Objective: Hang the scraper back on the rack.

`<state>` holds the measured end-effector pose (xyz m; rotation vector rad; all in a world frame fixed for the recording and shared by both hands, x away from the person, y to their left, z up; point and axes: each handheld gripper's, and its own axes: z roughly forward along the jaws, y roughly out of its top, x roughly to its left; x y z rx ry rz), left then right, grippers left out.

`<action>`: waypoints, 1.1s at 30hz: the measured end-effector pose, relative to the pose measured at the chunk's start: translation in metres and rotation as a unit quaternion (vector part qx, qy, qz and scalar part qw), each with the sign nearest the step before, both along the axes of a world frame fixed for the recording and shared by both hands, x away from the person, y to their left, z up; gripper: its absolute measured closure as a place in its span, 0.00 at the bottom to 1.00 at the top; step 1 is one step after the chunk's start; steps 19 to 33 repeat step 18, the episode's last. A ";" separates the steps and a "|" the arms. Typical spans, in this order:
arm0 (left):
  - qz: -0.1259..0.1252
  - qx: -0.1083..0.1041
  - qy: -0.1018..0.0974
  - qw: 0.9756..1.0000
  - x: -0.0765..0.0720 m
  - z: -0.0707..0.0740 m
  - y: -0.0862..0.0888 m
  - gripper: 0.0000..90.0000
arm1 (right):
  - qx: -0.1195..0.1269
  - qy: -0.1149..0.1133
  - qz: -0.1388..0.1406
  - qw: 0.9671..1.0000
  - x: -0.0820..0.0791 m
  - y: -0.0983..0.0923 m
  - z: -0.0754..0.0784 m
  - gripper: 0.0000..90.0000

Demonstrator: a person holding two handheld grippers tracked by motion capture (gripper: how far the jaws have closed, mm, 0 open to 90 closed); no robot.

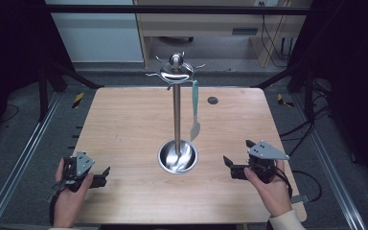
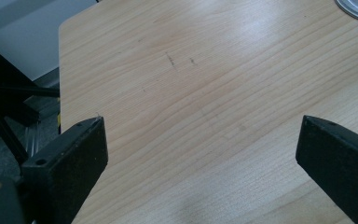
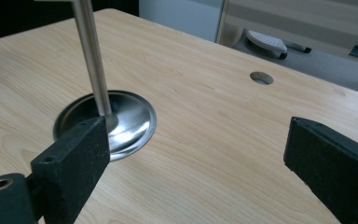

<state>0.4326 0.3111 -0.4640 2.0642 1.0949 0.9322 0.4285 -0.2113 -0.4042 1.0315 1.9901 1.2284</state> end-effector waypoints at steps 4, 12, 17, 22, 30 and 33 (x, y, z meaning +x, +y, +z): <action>0.005 -0.004 0.000 1.000 0.000 0.000 0.002 0.02 | 0.003 0.016 -0.012 1.000 0.012 0.002 -0.016 0.09; 0.000 -0.003 0.007 1.000 -0.001 -0.003 -0.001 0.02 | -0.041 0.029 -0.066 0.997 0.044 0.011 -0.058 0.14; 0.000 -0.005 0.006 1.000 -0.002 -0.003 -0.002 0.02 | -0.070 0.056 -0.053 0.995 0.042 0.010 -0.071 0.15; 0.000 -0.005 0.006 1.000 -0.002 -0.003 -0.002 0.02 | -0.070 0.056 -0.053 0.995 0.042 0.010 -0.071 0.15; 0.000 -0.005 0.006 1.000 -0.002 -0.003 -0.002 0.02 | -0.070 0.056 -0.053 0.995 0.042 0.010 -0.071 0.15; 0.000 -0.005 0.006 1.000 -0.002 -0.003 -0.002 0.02 | -0.070 0.056 -0.053 0.995 0.042 0.010 -0.071 0.15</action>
